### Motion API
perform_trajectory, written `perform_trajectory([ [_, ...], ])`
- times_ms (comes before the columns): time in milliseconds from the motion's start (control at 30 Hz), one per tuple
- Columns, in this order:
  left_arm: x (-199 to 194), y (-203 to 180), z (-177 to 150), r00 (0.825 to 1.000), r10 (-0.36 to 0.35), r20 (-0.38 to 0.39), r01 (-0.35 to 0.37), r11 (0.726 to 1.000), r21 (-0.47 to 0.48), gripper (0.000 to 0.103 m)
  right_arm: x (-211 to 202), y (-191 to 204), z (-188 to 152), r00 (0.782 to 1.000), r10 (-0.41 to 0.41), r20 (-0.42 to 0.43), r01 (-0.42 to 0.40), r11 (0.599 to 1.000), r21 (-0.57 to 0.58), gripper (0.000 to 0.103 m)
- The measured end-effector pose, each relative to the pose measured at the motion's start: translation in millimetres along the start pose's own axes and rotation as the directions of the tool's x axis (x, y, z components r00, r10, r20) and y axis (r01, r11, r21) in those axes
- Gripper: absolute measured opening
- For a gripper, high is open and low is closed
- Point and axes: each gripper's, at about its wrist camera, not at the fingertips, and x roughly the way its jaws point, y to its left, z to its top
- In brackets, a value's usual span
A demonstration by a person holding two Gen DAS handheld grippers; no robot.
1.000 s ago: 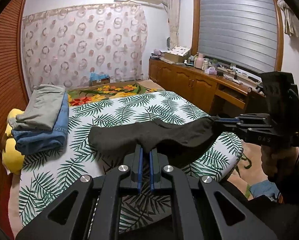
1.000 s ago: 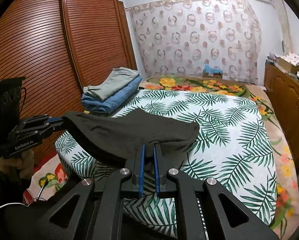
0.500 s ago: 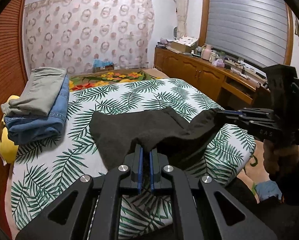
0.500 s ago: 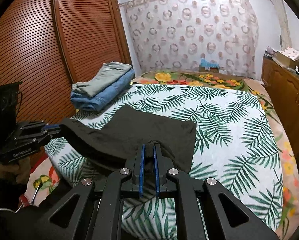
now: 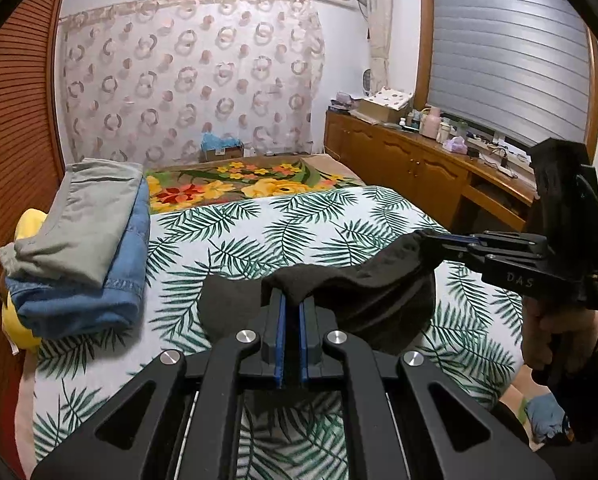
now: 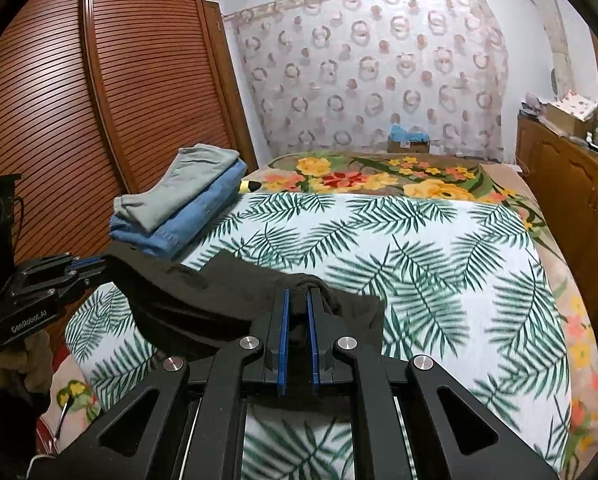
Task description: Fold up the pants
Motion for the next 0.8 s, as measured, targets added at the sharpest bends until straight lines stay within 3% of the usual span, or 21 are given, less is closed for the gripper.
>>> perform_trajectory([
  [300, 27.5, 14.2, -12.1, 0.998, 0.021, -0.061, -0.023, 0.999, -0.026, 0.007, 44.8, -9.3, 2.5, 0.997, -0.008, -0.075, 0.009, 1.0, 0.016, 0.008],
  [467, 31.8, 19.7, -16.4, 0.997, 0.039, -0.073, -0.042, 0.998, -0.049, 0.025, 58.3, -9.1, 3.2, 0.994, -0.024, -0.103, 0.025, 1.0, 0.009, 0.008],
  [600, 23.9, 21.7, -15.4, 0.999, 0.026, -0.047, -0.028, 0.998, -0.058, 0.049, 69.0, -10.4, 7.6, 0.992, -0.028, -0.124, 0.029, 1.0, 0.0, 0.008],
  [800, 28.5, 24.6, -18.8, 0.997, 0.044, -0.065, -0.047, 0.997, -0.055, 0.052, 75.7, -5.8, 19.3, 0.993, -0.042, -0.114, 0.038, 0.998, -0.039, 0.011],
])
